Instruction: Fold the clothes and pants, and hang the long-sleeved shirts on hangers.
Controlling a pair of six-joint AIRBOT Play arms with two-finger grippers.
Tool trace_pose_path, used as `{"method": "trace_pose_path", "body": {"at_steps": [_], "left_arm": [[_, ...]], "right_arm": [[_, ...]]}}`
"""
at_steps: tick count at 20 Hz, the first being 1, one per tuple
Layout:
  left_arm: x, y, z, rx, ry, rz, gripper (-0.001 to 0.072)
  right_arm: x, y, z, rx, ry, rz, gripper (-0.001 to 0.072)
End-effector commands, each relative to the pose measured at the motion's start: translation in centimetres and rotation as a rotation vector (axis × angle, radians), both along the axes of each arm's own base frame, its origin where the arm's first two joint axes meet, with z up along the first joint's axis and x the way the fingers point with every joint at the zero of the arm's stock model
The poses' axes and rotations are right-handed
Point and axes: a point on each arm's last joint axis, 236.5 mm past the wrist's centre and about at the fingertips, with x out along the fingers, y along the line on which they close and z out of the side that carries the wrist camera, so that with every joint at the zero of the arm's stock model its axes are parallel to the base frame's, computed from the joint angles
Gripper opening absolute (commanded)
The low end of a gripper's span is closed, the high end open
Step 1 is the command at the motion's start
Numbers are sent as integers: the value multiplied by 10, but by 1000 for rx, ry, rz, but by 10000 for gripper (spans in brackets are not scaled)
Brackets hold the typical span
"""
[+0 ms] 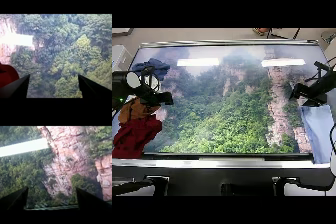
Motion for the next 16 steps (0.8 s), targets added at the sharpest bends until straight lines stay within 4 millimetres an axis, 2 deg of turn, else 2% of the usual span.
{"method": "trace_pose_path", "body": {"at_steps": [1,13,16], "left_arm": [[0,0,0,0,-1,-1,709],[0,0,0,0,-3,-1,709],[16,-2,5,-6,-73,1,709]], "right_arm": [[0,0,0,1,1,0,688],[0,0,0,0,0,0,688],[14,-3,1,-11,-56,-9,688]]}}
